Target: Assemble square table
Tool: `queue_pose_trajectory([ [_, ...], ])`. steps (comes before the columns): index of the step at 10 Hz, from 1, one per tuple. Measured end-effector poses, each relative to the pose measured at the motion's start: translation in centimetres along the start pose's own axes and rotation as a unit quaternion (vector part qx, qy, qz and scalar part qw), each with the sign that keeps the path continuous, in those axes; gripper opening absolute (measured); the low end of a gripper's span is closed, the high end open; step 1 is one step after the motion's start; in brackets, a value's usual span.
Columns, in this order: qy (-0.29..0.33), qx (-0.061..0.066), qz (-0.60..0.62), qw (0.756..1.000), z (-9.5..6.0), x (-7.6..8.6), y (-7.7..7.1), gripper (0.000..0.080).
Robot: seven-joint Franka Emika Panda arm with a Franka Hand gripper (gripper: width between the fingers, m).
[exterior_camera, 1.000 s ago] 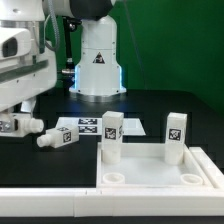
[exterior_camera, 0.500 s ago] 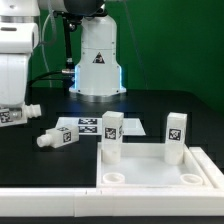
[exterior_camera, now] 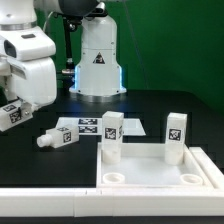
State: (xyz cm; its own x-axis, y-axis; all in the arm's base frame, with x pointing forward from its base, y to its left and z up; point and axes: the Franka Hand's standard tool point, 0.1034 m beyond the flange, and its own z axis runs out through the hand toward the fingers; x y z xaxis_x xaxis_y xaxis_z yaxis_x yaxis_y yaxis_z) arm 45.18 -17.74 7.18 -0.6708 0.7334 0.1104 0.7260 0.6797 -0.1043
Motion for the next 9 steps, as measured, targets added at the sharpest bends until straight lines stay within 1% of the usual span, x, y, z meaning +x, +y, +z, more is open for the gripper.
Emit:
queue_pose_trajectory([
  [1,-0.003,0.008,-0.048,0.999,0.0,-0.1,-0.3,0.0285],
  [3,-0.002,0.019,-0.085,0.996,0.4,-0.1,-0.8,0.0285],
  [4,0.017,0.033,-0.12,0.992,1.9,1.1,-1.2,0.0285],
  [5,0.029,0.044,-0.142,0.988,3.1,1.9,-1.3,0.0285],
  [6,0.037,0.051,-0.163,0.985,4.0,2.4,-1.5,0.0285],
  [8,0.051,0.057,-0.157,0.985,5.5,3.1,-1.7,0.0285],
  [9,0.054,0.058,-0.155,0.985,5.8,2.9,-2.1,0.0285],
])
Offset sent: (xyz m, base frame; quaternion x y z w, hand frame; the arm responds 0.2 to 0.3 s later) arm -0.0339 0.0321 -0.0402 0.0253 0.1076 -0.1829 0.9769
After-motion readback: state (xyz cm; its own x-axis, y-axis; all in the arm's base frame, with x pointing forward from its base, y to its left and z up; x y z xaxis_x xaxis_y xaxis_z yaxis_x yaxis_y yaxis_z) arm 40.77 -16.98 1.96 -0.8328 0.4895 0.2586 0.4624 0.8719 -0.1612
